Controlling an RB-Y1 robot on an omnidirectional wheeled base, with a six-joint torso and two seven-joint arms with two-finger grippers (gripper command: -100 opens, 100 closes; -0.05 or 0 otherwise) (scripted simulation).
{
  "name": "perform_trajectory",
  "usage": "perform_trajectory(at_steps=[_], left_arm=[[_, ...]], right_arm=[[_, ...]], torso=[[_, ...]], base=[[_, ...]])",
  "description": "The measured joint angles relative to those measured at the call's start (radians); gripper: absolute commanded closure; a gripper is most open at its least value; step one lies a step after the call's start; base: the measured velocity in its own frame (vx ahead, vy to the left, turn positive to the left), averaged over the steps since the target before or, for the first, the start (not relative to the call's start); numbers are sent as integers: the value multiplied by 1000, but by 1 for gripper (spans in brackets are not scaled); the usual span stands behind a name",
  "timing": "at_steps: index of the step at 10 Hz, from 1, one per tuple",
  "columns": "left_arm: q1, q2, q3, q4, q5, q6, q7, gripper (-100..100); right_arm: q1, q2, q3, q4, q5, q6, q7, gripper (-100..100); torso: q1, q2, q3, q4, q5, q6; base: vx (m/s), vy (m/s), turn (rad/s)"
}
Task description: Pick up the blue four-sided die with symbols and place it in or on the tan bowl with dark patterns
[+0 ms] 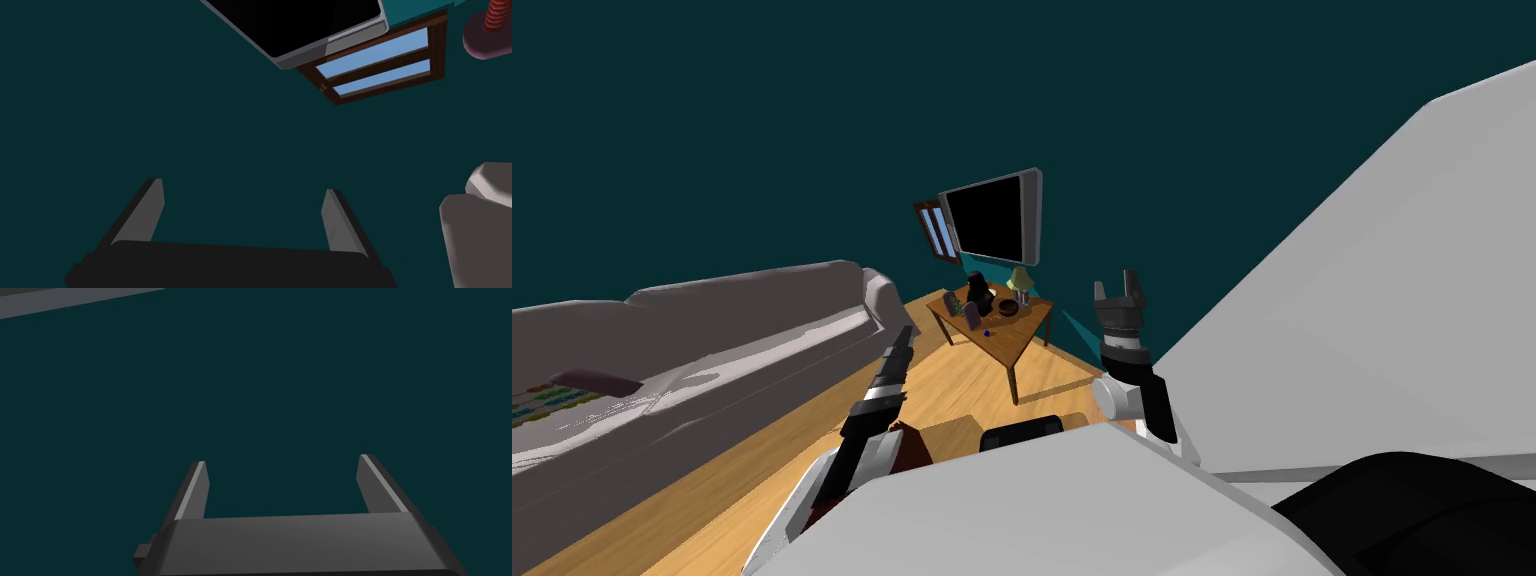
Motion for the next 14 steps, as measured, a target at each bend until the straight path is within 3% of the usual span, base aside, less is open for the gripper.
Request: perform_trajectory(at_steps=[6, 11, 14], left_arm=[[-58, 36, 82, 177, -35, 61, -36, -100], [-95, 48, 129, 297, -64, 106, -67, -100], [-112, 54, 152, 382, -76, 105, -81, -100]], right_arm=[[0, 0, 0, 0, 0, 0, 0, 0], [0, 0, 0, 0, 0, 0, 0, 0], [0, 0, 0, 0, 0, 0, 0, 0]], torso=[[0, -1, -1, 0, 0, 0], [1, -3, -2, -1, 0, 0], [1, -2, -1, -1, 0, 0]], base=[[4, -88, -85], [31, -69, -65], [38, -68, -99]])
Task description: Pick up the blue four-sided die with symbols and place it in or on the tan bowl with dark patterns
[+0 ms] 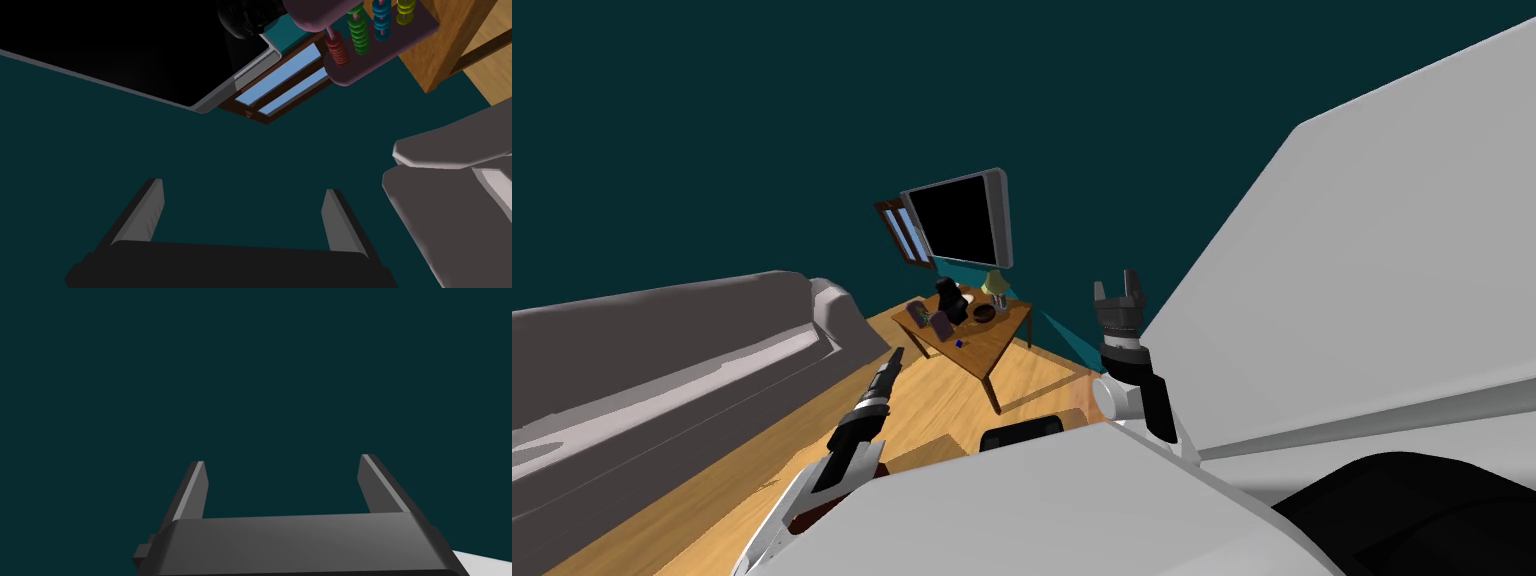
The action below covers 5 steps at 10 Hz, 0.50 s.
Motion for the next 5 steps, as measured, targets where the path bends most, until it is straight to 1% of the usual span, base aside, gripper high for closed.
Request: perform_trajectory(at_steps=[1, 2, 3, 4, 5], left_arm=[[-17, 12, 14, 38, -6, 12, -5, -100], [-39, 11, 29, 73, -21, 32, -20, -100], [-41, 16, 38, 108, -25, 40, -27, -100], [-44, 30, 50, 129, -30, 54, -27, -100], [-40, 27, 57, 147, -35, 60, -32, -100]], right_arm=[[0, 0, 0, 0, 0, 0, 0, 0], [0, 0, 0, 0, 0, 0, 0, 0], [0, 0, 0, 0, 0, 0, 0, 0], [0, 0, 0, 0, 0, 0, 0, 0], [0, 0, 0, 0, 0, 0, 0, 0]], torso=[[-1, -2, -1, 0, 0, 0], [-4, -4, -2, -1, -1, 1], [-2, -3, -2, -1, -1, 0], [-2, -4, -2, -1, 0, 0], [-1, -3, -2, -1, 0, 0]], base=[[98, -123, -168], [80, -90, -44], [87, -82, -95], [78, -64, -57], [31, -29, 15]])
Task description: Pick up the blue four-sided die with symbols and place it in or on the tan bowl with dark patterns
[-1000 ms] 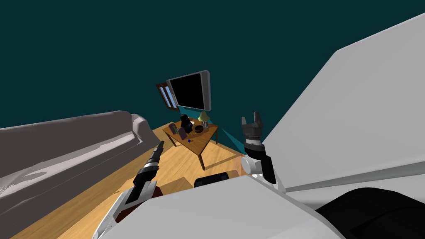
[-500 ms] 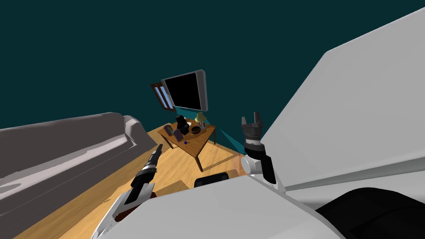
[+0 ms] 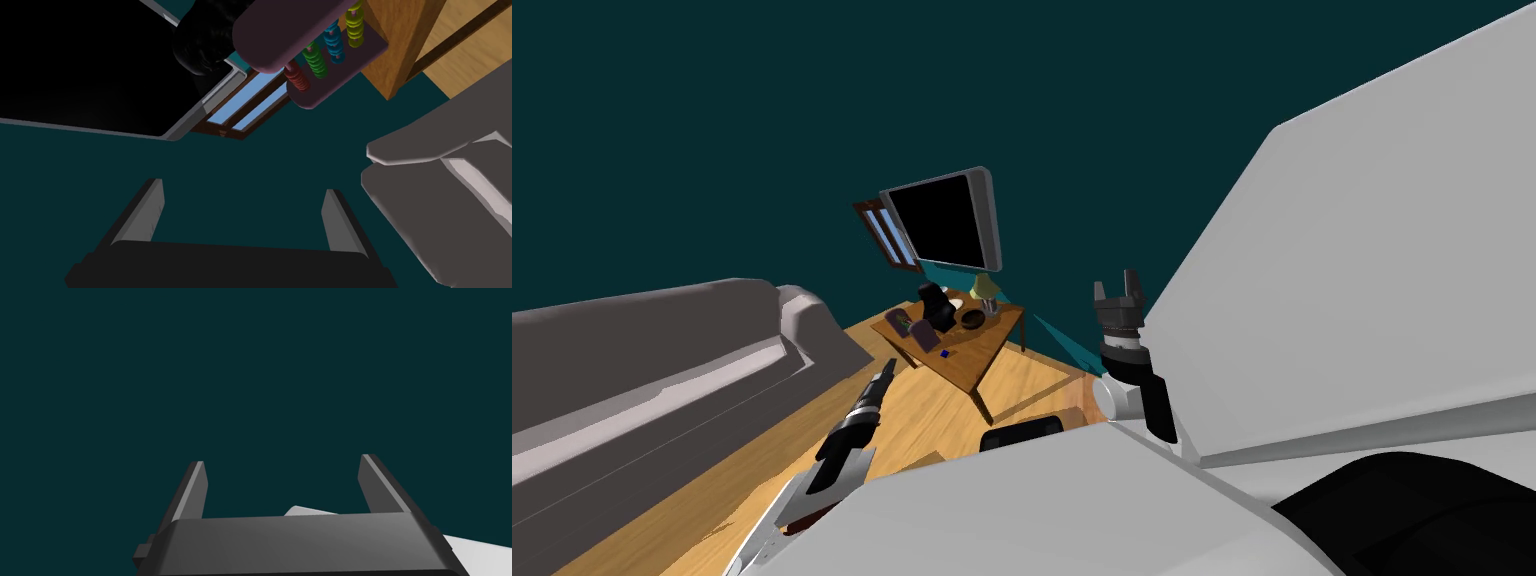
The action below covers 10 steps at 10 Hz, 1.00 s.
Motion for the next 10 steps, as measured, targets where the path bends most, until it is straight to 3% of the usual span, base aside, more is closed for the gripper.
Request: perform_trajectory(at_steps=[10], left_arm=[[-91, 62, 82, 312, -52, 50, -48, -100]], right_arm=[[0, 0, 0, 0, 0, 0, 0, 0]], torso=[[2, 1, 1, 0, 0, 0]], base=[[85, -55, -72]])
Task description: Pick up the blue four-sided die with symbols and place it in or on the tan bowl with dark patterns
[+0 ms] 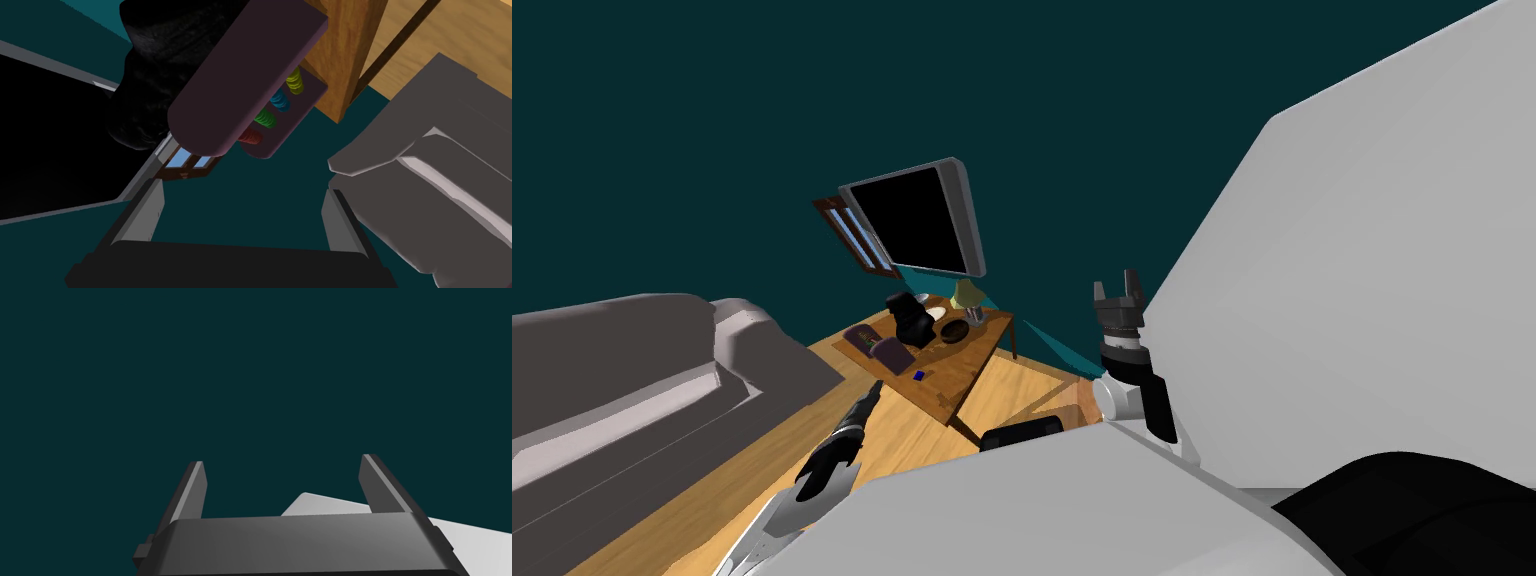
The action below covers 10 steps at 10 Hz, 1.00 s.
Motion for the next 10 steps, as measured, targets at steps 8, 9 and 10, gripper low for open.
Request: perform_trajectory(at_steps=[8, 9, 10], left_arm=[[-46, 26, 54, 185, -41, 39, -40, -100], [-50, 31, 62, 218, -45, 38, -45, -100], [-59, 36, 68, 247, -51, 43, -50, -100]], right_arm=[[0, 0, 0, 0, 0, 0, 0, 0], [0, 0, 0, 0, 0, 0, 0, 0], [0, 0, 0, 0, 0, 0, 0, 0]], torso=[[-2, -4, -2, -1, 0, 0], [-1, -4, -2, -1, 0, -1], [0, -3, -2, -1, 0, 0]], base=[[101, -40, -59], [113, -35, -47], [85, -11, -34]])
